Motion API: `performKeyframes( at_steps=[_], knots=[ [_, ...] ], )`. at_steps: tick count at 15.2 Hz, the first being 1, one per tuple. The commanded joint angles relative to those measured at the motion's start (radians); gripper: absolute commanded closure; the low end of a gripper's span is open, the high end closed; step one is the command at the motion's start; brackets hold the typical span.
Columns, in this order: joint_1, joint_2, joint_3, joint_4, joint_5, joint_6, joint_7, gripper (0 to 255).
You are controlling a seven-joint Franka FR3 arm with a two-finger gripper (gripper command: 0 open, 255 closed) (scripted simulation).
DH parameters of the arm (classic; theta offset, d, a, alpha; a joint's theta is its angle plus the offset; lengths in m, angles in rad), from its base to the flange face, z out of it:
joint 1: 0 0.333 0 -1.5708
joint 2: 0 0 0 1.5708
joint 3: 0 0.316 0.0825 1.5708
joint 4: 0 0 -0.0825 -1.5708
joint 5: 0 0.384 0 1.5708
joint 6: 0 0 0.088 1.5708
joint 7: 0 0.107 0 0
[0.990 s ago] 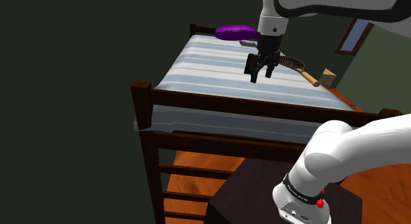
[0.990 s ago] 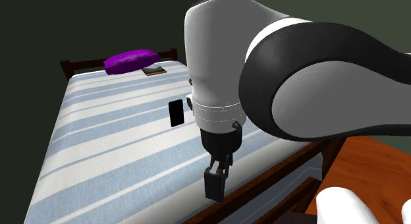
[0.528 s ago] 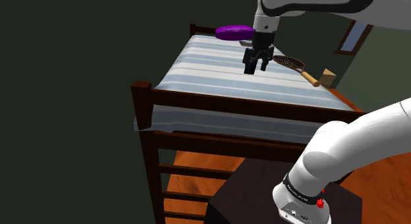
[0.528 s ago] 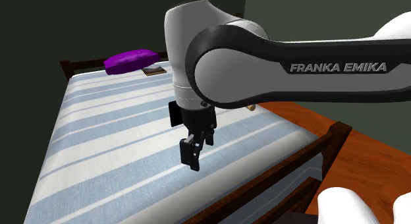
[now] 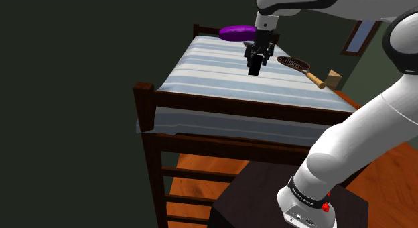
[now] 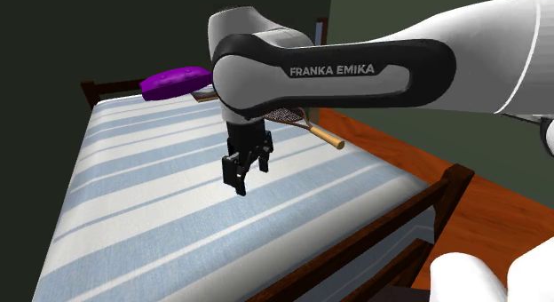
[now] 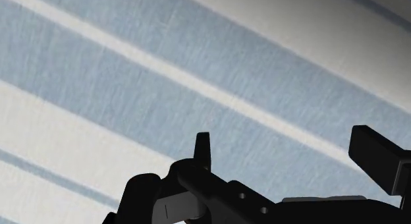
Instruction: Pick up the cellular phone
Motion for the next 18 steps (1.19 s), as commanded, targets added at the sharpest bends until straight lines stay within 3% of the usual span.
performKeyframes(
  at_steps=[1, 11, 15, 18],
  knots=[
    [-0.012, 0.074, -0.03, 0.067, 0.013, 0.013, -0.021, 0],
    [-0.112, 0.44, -0.144, 0.462, 0.15, -0.013, -0.124, 0],
    [-0.192, 0.614, -0.17, 0.684, 0.232, -0.069, -0.158, 0],
    [-0.279, 0.767, -0.174, 0.906, 0.302, -0.14, -0.17, 0]
  ],
)
